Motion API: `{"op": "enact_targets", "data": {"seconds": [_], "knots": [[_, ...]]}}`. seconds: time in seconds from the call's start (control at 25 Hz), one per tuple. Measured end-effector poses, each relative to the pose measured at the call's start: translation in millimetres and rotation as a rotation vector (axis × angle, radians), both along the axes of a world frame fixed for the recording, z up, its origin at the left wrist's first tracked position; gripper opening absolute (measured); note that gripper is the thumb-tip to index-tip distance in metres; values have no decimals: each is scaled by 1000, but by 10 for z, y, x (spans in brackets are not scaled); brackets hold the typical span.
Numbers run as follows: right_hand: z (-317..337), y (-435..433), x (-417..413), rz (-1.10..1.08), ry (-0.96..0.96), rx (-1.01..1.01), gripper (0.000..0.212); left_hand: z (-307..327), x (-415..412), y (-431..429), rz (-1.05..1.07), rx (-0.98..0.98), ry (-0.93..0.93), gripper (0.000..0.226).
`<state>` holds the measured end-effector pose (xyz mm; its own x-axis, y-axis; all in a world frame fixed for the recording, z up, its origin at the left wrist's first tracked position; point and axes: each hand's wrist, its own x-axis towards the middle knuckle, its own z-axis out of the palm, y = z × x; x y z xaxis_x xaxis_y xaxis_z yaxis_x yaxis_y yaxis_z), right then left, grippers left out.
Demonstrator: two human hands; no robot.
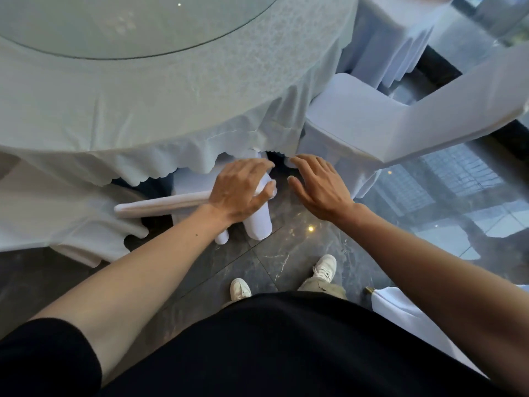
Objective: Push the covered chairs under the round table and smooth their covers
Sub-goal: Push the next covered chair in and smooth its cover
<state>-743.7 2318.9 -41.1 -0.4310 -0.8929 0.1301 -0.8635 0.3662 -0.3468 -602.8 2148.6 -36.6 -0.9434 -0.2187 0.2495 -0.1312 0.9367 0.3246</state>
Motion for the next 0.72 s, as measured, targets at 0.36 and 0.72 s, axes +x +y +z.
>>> {"op": "enact_targets", "data": {"seconds": [0.36, 0.72], "knots": [[279, 1619, -1890, -208, 91, -14, 44, 106, -2166, 1425, -145, 2, -50, 51], [458, 3065, -3223, -450, 167, 13, 48, 283, -3899, 2700, -314, 46, -3, 41]]}}
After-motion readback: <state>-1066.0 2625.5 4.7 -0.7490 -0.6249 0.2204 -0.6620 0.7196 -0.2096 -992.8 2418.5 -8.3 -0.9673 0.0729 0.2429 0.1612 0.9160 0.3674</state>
